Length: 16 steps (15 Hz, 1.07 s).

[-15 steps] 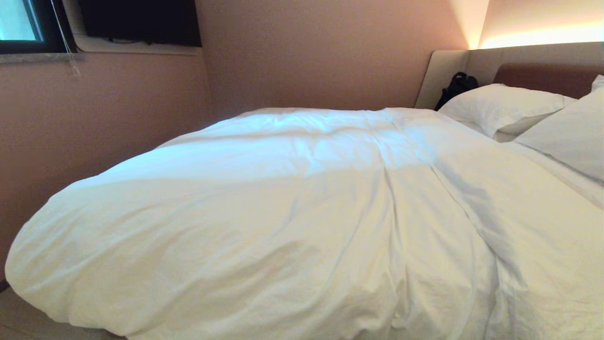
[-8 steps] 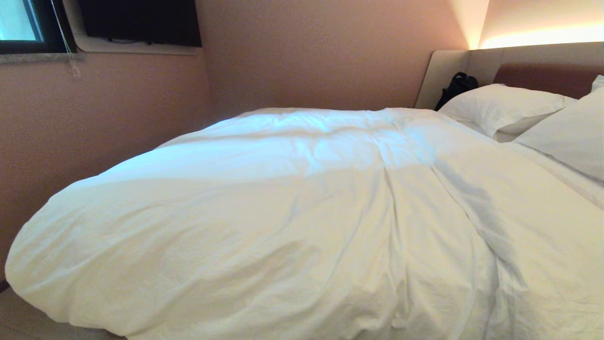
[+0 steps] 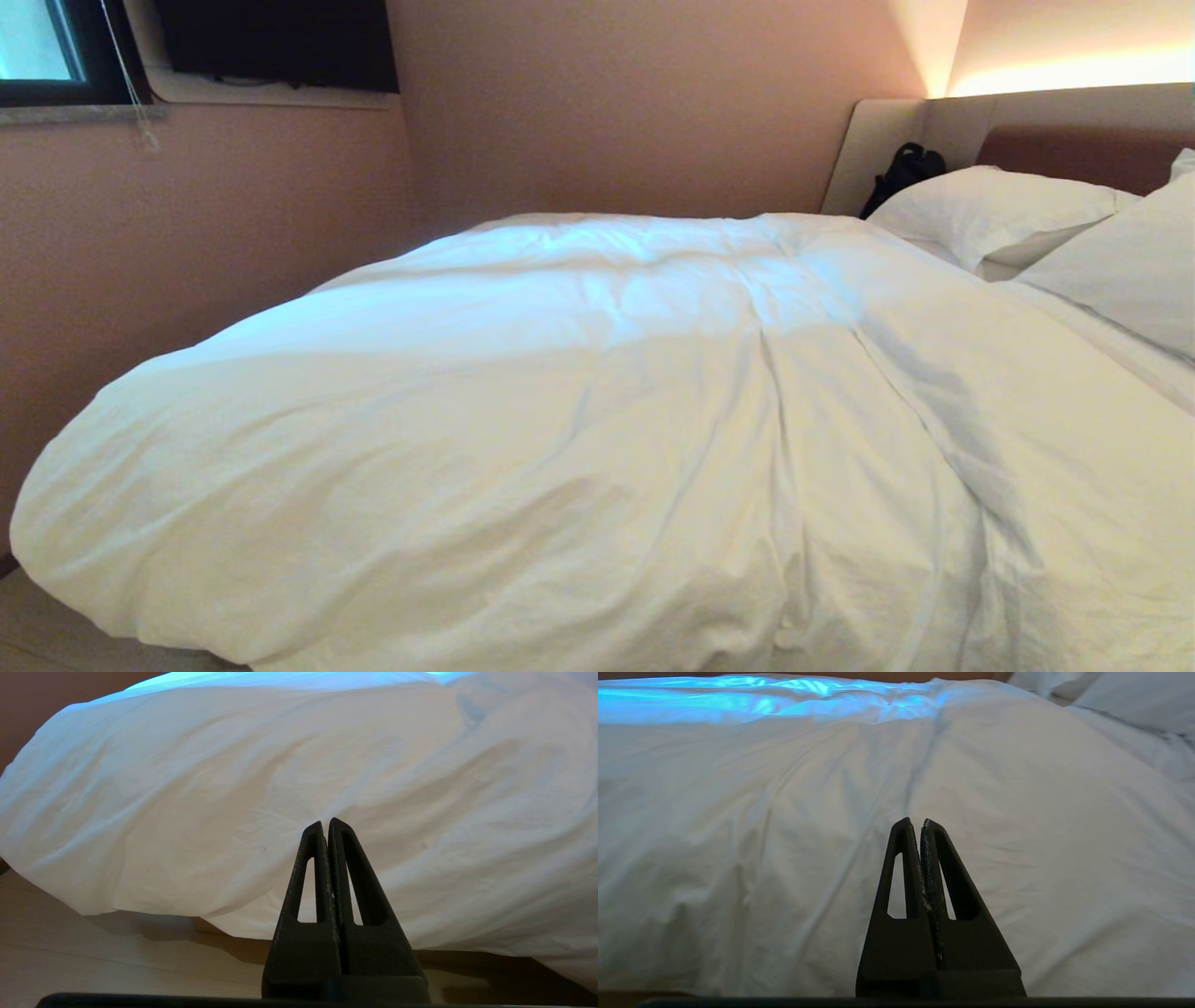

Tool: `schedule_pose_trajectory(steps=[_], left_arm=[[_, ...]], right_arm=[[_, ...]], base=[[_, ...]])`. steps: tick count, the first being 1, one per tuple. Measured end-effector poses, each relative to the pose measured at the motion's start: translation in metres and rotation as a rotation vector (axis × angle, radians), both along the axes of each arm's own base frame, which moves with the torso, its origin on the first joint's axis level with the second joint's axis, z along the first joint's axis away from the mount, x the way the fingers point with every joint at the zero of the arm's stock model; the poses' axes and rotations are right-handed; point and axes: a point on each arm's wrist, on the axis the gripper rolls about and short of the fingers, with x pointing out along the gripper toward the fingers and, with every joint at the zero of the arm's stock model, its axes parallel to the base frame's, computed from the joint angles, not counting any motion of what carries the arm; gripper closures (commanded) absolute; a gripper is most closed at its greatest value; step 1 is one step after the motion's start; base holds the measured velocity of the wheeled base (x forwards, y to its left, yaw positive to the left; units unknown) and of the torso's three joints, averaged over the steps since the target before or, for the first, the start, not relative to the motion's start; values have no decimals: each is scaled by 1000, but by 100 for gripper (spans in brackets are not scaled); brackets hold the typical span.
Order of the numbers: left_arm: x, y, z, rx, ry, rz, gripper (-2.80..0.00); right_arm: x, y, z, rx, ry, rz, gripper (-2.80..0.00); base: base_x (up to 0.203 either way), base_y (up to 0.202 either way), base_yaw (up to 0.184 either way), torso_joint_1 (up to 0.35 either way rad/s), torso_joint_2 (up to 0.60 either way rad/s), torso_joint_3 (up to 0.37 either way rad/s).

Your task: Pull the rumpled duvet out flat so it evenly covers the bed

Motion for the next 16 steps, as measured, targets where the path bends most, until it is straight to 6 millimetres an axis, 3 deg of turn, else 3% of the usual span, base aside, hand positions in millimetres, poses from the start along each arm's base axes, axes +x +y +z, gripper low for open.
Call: schedule_pose_trajectory(steps=[16], left_arm=[[0,0,0,0,0,0,0]], right_arm=[[1,1,-11,73,80,39,0]], base=[[0,0,0,0,0,0]])
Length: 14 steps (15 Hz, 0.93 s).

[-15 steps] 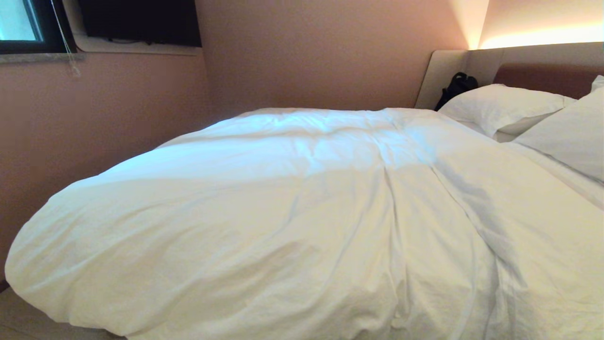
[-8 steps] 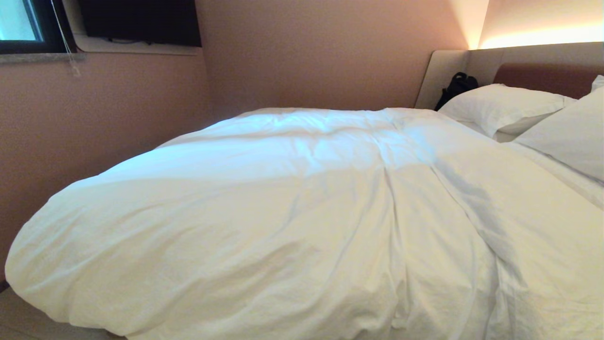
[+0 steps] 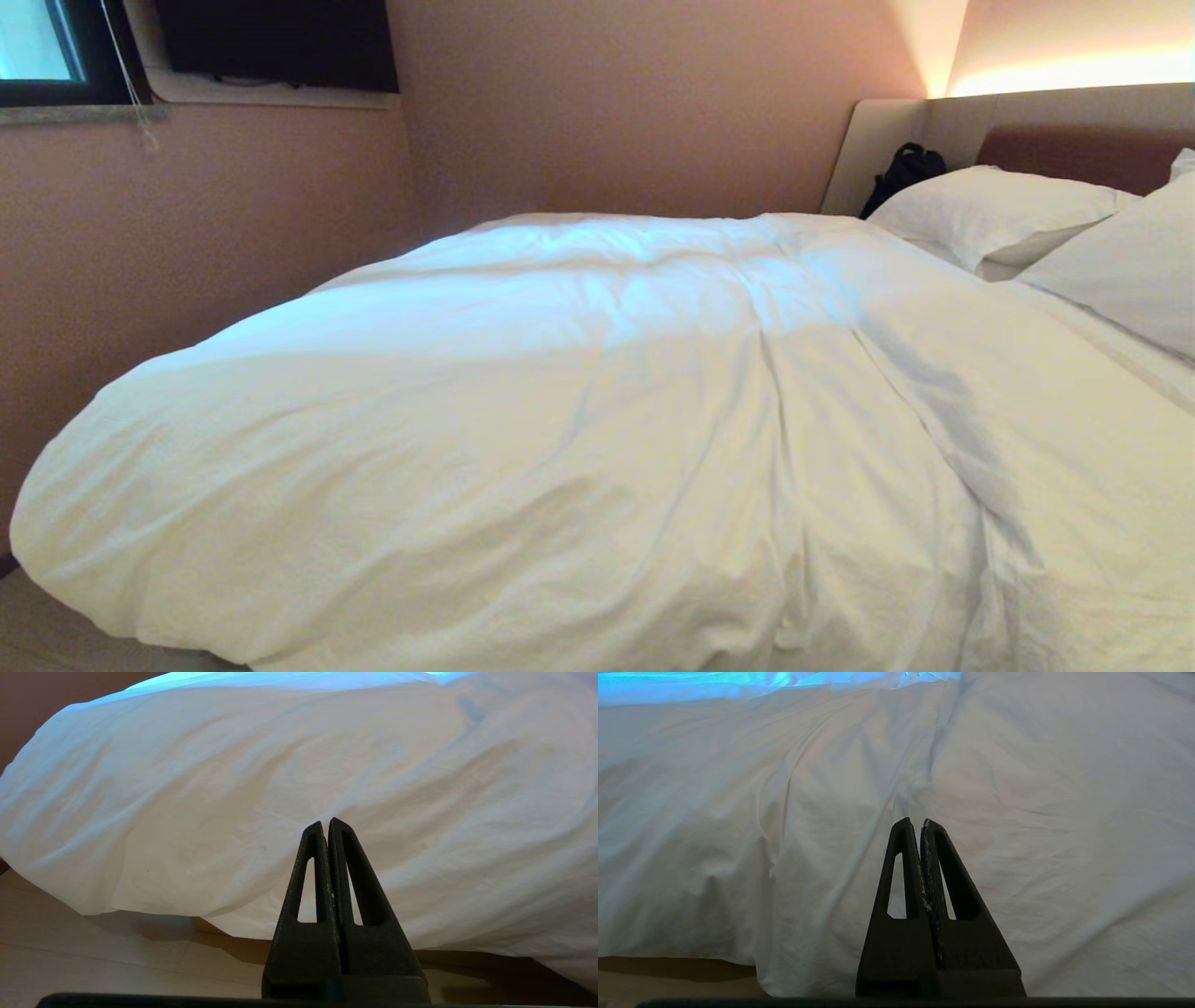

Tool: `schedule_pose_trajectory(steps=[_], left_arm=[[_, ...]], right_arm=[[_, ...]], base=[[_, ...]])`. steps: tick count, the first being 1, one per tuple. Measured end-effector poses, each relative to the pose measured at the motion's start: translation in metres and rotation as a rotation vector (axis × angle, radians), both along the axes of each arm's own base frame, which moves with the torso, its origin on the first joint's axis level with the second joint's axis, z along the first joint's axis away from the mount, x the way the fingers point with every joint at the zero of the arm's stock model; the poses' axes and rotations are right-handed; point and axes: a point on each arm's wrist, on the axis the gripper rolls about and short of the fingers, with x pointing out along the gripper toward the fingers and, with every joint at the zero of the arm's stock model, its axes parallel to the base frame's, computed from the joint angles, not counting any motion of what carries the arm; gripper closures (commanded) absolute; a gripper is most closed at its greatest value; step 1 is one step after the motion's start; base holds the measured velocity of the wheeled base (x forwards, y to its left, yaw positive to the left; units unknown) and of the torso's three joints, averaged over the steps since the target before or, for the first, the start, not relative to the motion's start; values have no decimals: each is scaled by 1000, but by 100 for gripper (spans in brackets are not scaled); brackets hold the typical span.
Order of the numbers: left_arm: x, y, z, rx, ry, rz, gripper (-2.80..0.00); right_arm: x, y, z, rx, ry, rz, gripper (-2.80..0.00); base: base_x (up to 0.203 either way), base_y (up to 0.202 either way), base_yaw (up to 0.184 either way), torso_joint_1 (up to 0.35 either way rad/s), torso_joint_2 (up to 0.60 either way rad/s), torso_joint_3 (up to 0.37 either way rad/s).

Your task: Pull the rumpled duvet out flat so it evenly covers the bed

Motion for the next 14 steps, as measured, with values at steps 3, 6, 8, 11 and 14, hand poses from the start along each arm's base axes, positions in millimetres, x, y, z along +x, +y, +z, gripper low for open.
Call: schedule_pose_trajectory(steps=[3,6,8,11,14], left_arm=[[0,0,0,0,0,0,0],[0,0,0,0,0,0,0],[0,0,0,2,0,-1,0],[0,0,0,2,0,0,0],[0,0,0,3,0,-2,0]], right_arm=[[0,0,0,0,0,0,0],[0,0,0,0,0,-1,0],[0,0,0,0,0,0,0],[0,0,0,0,0,0,0],[0,0,0,0,0,-1,0]], base=[[0,0,0,0,0,0],[0,0,0,0,0,0],[0,0,0,0,0,0],[0,0,0,0,0,0],[0,0,0,0,0,0]])
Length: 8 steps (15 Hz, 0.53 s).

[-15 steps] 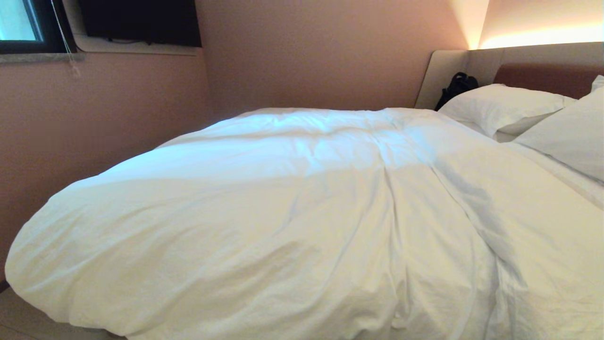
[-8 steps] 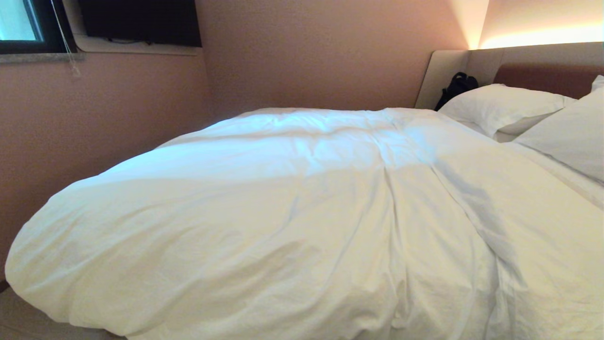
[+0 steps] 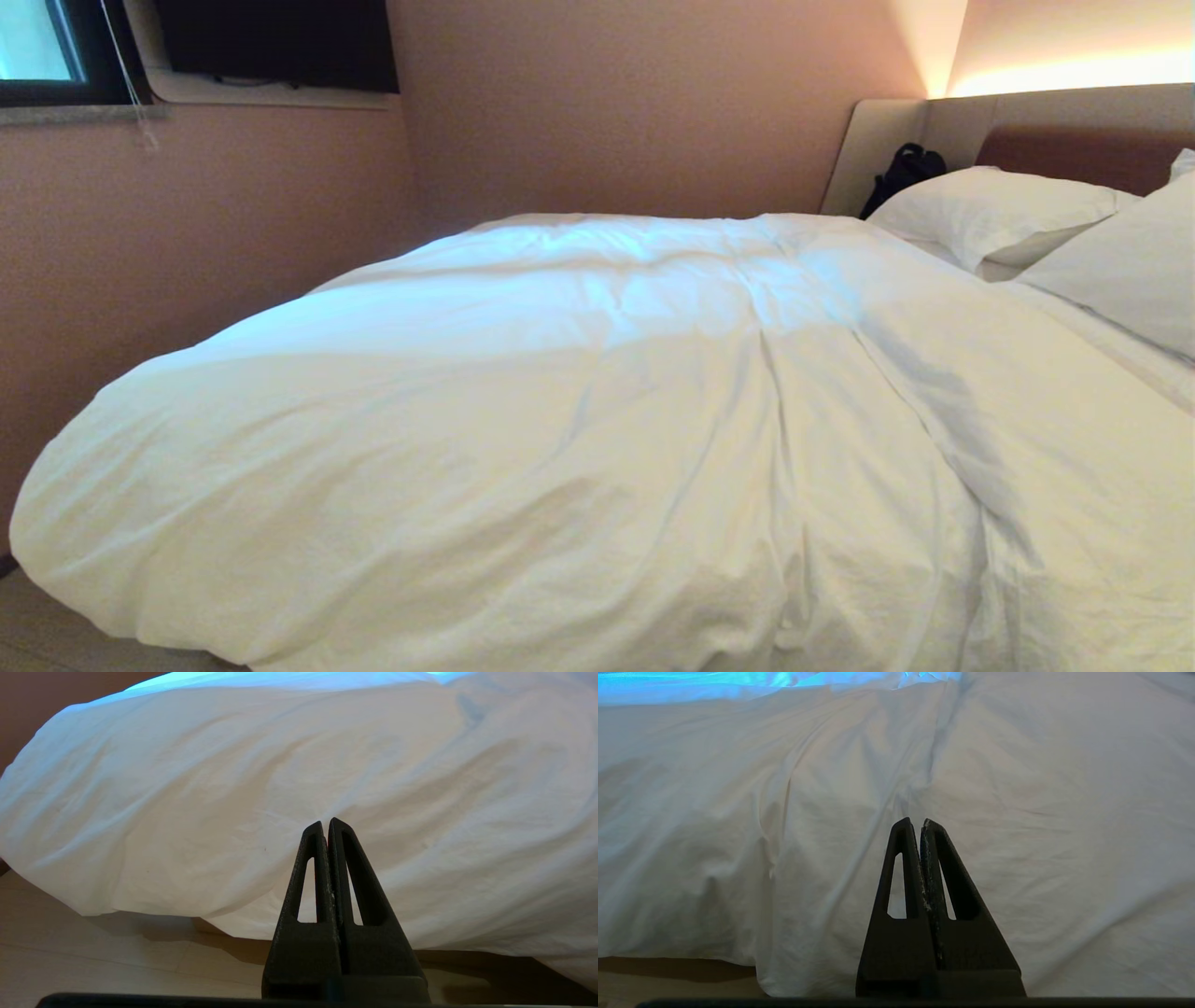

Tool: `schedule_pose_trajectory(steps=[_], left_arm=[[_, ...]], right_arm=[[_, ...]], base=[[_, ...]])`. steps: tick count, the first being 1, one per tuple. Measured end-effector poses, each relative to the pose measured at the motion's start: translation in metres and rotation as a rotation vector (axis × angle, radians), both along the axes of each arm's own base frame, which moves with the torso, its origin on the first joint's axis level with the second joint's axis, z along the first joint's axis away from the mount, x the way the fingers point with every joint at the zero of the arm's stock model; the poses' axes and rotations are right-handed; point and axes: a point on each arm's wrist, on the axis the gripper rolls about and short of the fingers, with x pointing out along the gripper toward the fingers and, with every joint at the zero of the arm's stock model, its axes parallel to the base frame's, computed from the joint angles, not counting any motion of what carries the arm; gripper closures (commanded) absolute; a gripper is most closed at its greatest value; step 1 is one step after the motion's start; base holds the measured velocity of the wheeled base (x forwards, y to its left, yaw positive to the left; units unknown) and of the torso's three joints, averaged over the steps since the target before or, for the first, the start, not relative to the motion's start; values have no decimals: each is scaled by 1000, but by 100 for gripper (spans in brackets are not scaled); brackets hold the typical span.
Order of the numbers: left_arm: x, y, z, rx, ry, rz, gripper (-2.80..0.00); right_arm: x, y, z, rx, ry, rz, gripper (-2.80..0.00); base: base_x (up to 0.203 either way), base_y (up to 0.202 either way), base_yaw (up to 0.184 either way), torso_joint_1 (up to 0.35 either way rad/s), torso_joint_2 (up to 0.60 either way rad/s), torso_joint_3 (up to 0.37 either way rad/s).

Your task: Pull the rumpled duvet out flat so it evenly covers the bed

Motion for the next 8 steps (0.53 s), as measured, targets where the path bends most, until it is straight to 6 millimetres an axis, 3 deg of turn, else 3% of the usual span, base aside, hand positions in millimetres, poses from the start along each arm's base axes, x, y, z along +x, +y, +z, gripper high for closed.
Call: schedule_pose_trajectory(steps=[3,8], left_arm=[[0,0,0,0,0,2,0],[0,0,0,-1,0,2,0]], right_arm=[[0,0,0,0,2,1,0],[0,0,0,0,0,1,0]], base=[[1,67,-3,4,2,3],[0,194,0,3,0,2]])
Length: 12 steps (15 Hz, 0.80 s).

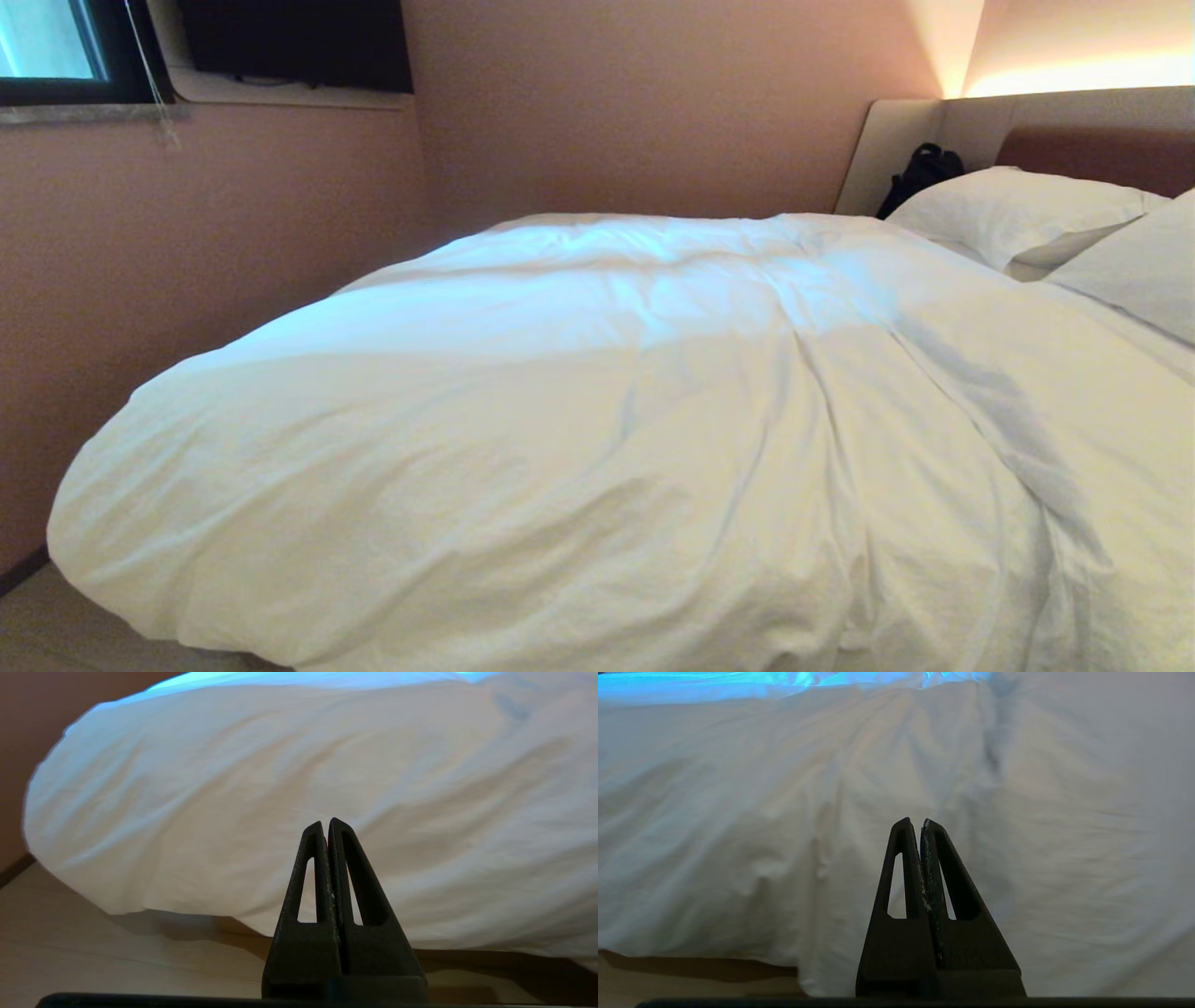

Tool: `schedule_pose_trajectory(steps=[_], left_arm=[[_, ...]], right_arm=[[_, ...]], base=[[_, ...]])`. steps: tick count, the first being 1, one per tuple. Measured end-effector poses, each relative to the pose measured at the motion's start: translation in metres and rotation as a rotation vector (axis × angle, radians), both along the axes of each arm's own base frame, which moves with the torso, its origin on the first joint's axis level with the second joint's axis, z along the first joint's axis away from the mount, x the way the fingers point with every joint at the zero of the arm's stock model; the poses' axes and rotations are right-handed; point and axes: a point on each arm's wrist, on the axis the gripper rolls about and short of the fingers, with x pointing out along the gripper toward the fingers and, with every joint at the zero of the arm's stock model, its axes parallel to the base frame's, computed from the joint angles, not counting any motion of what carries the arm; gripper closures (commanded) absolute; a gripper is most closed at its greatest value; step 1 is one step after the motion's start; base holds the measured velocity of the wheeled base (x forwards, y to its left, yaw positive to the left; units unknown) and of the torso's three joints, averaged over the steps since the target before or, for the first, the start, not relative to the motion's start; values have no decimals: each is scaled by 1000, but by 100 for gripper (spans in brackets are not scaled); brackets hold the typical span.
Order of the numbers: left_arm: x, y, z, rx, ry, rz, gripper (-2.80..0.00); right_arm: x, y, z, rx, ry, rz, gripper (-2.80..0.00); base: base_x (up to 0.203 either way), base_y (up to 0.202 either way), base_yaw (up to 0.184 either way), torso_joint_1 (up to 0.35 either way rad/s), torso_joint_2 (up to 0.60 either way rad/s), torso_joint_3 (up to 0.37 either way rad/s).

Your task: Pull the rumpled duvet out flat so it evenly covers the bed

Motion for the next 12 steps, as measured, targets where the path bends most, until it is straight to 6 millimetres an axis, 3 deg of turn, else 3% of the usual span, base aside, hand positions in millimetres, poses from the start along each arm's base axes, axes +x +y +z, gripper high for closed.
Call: schedule_pose_trajectory(steps=[12], left_arm=[[0,0,0,0,0,0,0]], right_arm=[[0,0,0,0,0,0,0]], base=[[0,195,0,1,3,2]])
